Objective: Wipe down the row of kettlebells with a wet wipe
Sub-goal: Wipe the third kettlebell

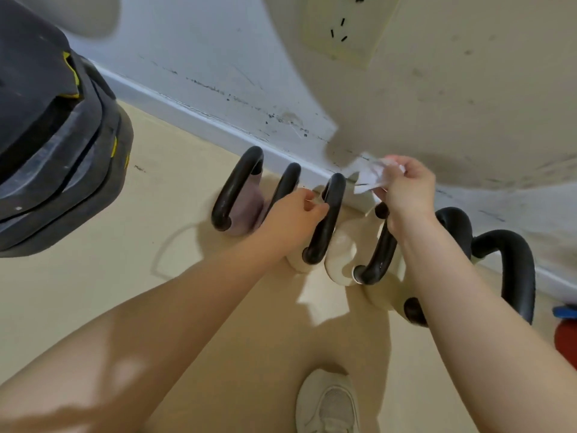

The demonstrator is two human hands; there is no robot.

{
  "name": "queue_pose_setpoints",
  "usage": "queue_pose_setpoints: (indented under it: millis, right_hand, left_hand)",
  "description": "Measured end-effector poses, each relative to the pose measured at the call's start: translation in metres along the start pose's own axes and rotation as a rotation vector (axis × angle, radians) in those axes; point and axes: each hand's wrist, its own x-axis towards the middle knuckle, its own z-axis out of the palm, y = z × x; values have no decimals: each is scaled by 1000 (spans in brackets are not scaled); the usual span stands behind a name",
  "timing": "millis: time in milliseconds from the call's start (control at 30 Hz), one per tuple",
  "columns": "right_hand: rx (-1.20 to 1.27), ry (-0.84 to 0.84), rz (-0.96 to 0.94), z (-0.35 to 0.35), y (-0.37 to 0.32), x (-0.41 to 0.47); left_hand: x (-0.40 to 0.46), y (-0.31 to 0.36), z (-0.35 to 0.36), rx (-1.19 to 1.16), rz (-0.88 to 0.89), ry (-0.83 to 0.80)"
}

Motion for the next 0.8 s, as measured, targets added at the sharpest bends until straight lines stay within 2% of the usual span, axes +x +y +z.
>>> queue_pose_setpoints:
  millis: [100, 200, 267, 367, 400, 467, 500, 567, 633, 733, 800]
  right_hand:
    - [-222, 51, -235, -1, -1, 13]
    - [-383, 15, -497, 0, -1, 11]
    - [-515, -194, -654, 2, 3, 6]
    - [-786, -729, -743, 2, 18, -1]
    - [-793, -859, -762, 2, 24, -5]
    - [-593, -994, -728, 0, 30, -9]
    - [-491, -992, -691, 0, 30, -10]
    - [-447, -890, -653, -1, 27, -5]
    - [-572, -789, -762, 2, 19, -3]
    - [-813, -917, -1034, 9, 17, -5]
    - [-899, -885, -1059, 12, 21, 4]
  left_hand:
    - [13, 13, 9, 232, -4, -67]
    - [19, 11, 16, 247, -25, -95]
    - [20, 8, 16, 222, -29, -88]
    - [16, 8, 12, 248, 24, -105]
    - [13, 7, 10, 276, 44, -113]
    - [7, 3, 6, 237, 80, -109]
    - [5, 0, 4, 214, 88, -98]
    - [2, -4, 2, 229, 75, -81]
    - [0, -6, 1, 239, 54, -79]
    - [-1, -8, 2, 231, 82, -94]
    - [-1, -10, 2, 242, 89, -108]
